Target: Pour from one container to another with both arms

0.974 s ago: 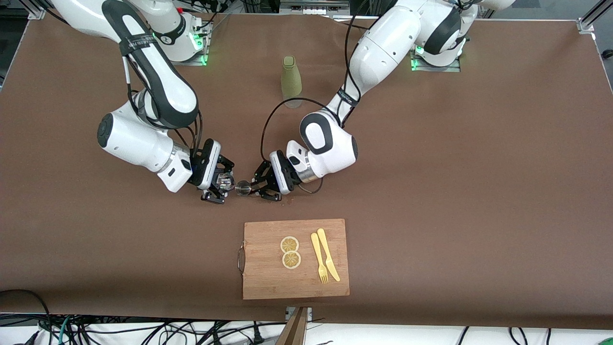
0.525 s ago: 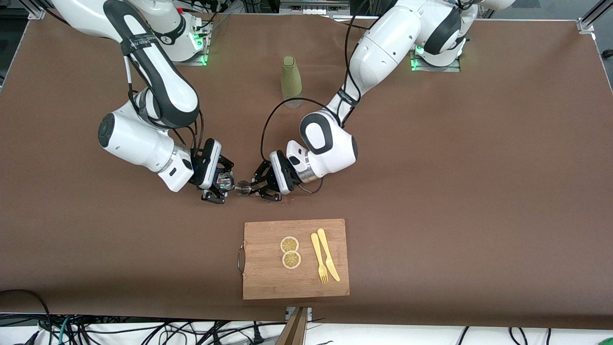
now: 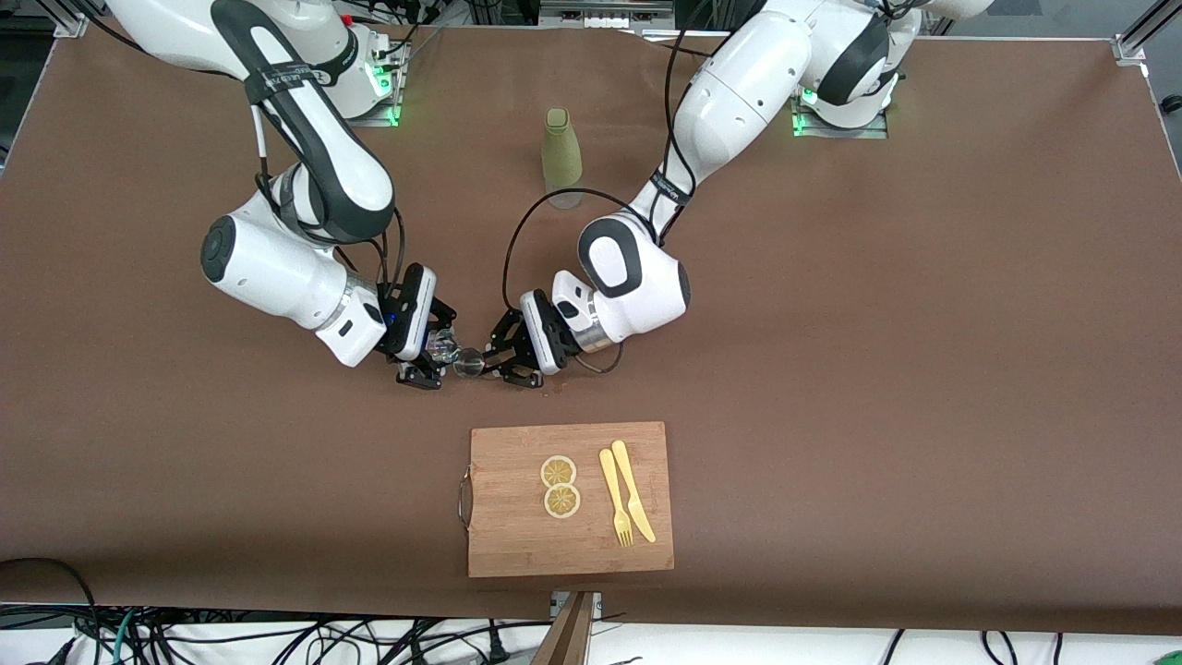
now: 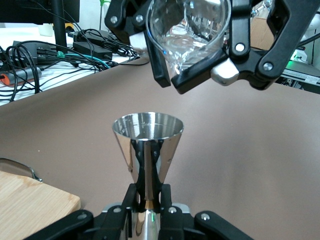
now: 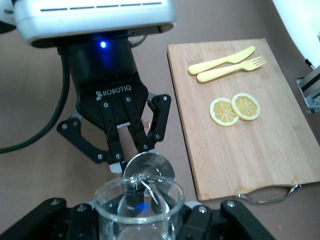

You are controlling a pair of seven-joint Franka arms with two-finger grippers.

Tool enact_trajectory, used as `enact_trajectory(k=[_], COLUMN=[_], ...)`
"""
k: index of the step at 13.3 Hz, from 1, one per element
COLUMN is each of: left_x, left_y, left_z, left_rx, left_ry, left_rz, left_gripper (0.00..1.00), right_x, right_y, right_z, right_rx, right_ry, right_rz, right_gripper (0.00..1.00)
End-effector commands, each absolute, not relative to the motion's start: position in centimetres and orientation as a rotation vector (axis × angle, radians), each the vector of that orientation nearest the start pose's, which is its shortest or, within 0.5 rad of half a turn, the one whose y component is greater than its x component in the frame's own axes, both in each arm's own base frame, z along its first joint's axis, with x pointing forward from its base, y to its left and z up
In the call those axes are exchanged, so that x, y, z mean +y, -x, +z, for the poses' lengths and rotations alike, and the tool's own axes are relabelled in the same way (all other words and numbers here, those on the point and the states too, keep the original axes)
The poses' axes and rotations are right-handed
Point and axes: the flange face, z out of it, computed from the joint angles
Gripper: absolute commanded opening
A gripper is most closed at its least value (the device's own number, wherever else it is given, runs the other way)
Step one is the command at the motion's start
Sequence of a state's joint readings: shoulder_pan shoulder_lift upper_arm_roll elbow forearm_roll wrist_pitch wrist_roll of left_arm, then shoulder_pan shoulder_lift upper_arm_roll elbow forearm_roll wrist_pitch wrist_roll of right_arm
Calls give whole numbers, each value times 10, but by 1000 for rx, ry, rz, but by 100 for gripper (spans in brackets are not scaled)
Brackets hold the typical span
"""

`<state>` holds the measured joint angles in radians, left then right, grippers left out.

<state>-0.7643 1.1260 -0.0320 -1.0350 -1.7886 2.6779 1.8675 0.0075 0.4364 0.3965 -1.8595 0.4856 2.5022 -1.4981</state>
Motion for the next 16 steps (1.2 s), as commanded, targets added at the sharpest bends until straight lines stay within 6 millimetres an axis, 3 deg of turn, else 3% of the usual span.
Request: enact_trajectory(k=[1,16], left_x=[-545,-543], left_y=[-585,-587], left_z=[173,174], left_rx=[-1092,-1096], left_ry=[-1835,-1833], left_rz=[1055,1060], left_gripper=[0,0], right_x=[242,241], right_y=[-614,-616], right_z=[330,326], right_rx=[-1888,-1881], right_ry=[2084,2087], right_rz=[-571,-568], right_gripper=[0,0])
